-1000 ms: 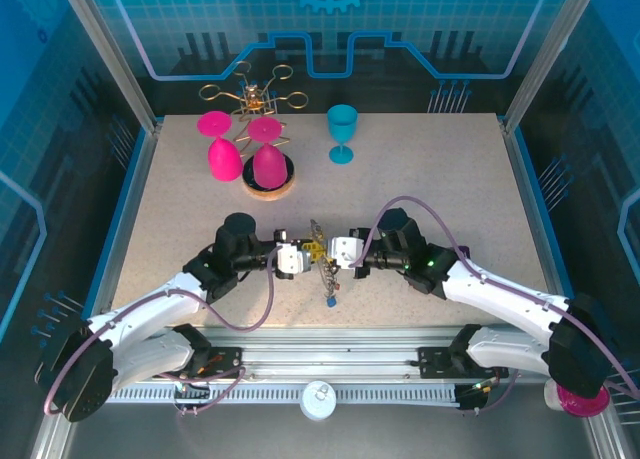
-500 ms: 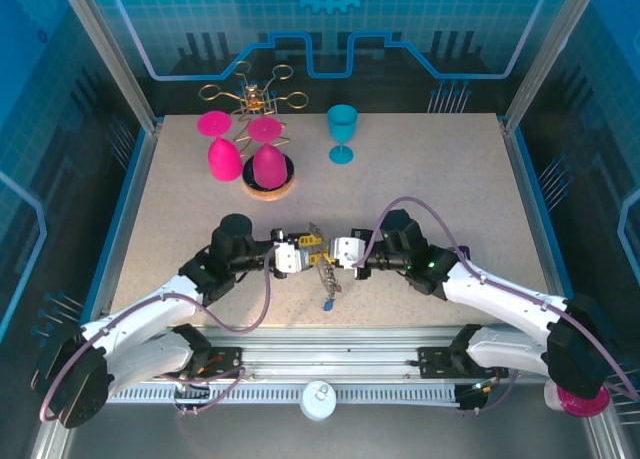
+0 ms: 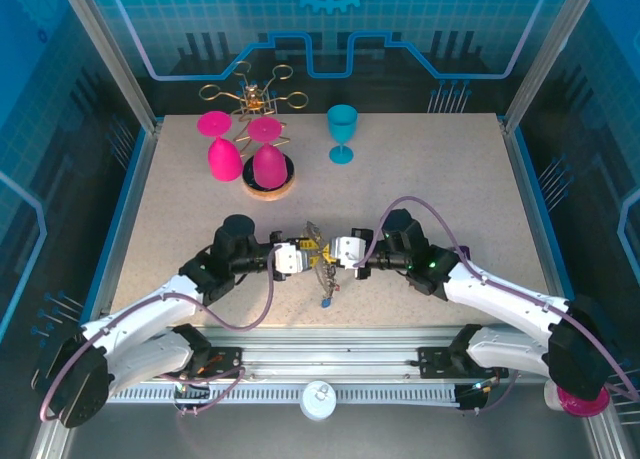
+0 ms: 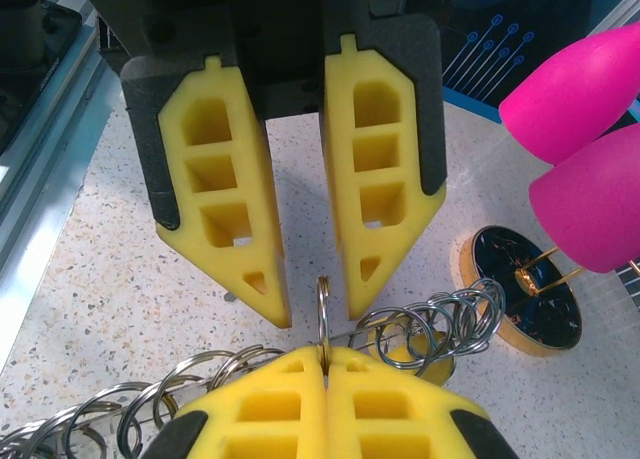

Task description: Put the keys on the keyring

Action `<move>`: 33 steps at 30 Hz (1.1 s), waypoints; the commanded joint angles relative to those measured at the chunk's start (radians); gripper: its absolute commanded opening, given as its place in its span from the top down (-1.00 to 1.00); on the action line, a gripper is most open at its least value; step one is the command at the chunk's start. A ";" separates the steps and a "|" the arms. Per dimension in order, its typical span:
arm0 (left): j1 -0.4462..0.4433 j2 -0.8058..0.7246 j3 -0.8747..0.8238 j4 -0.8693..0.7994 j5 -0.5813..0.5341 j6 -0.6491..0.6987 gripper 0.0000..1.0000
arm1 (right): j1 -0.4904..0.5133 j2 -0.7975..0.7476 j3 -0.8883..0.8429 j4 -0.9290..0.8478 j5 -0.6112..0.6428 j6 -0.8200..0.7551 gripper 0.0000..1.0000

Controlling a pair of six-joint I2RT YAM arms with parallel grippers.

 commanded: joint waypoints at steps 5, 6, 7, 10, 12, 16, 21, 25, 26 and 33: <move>-0.001 0.009 0.013 0.013 0.032 -0.019 0.60 | -0.004 -0.004 0.020 0.022 -0.035 0.004 1.00; -0.003 0.010 0.013 0.016 0.035 -0.020 0.61 | -0.002 -0.001 0.023 0.018 -0.037 0.001 1.00; -0.002 0.012 0.014 0.019 0.037 -0.020 0.62 | -0.001 0.000 0.026 0.015 -0.039 -0.002 1.00; -0.002 0.017 0.018 0.021 0.042 -0.021 0.64 | 0.001 0.007 0.034 0.010 -0.043 -0.004 1.00; -0.003 0.019 0.019 0.026 0.043 -0.022 0.66 | 0.004 0.013 0.040 0.005 -0.046 -0.008 1.00; -0.002 0.024 0.021 0.028 0.051 -0.026 0.68 | 0.008 0.023 0.048 0.004 -0.049 -0.012 1.00; -0.002 0.026 0.021 0.028 0.053 -0.026 0.78 | 0.012 0.034 0.055 0.004 -0.056 -0.013 1.00; -0.001 0.025 0.022 0.025 0.050 -0.018 0.93 | 0.014 0.036 0.057 0.004 -0.061 -0.013 1.00; -0.002 0.024 0.022 0.024 0.046 -0.017 0.98 | 0.015 0.036 0.057 0.004 -0.060 -0.012 1.00; -0.002 0.004 0.019 0.038 -0.019 -0.026 1.00 | 0.002 -0.004 0.005 0.089 0.045 0.055 0.29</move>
